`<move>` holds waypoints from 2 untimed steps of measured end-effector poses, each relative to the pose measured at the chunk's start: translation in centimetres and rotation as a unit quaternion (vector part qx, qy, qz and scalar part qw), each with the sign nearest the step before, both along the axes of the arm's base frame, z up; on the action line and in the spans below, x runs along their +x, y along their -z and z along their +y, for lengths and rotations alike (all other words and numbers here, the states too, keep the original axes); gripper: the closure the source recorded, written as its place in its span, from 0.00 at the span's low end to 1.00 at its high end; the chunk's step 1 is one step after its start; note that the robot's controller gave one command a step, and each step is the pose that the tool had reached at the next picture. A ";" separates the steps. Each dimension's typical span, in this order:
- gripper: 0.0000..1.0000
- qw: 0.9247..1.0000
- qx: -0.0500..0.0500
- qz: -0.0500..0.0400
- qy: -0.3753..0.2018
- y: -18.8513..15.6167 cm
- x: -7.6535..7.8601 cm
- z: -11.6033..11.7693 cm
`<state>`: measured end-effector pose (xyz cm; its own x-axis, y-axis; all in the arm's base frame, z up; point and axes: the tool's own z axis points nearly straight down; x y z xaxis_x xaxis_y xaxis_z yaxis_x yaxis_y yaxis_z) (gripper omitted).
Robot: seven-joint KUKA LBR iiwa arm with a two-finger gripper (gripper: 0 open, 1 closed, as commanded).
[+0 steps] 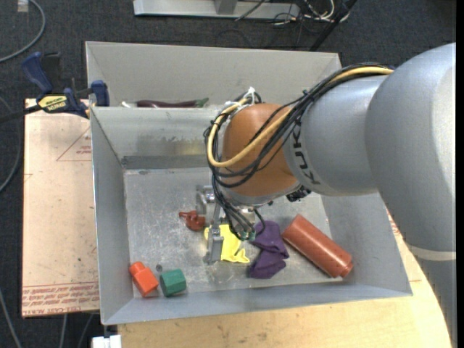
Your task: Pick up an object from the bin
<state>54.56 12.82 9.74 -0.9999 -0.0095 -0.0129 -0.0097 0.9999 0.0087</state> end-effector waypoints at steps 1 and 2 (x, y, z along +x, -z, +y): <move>1.00 1.000 0.002 -0.004 -0.019 1.7 2.0 -3.5; 1.00 1.000 0.002 -0.004 -0.019 1.8 2.0 -3.5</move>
Offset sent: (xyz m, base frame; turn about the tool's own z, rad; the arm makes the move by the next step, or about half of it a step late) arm 0.0000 0.0000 0.0000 0.0000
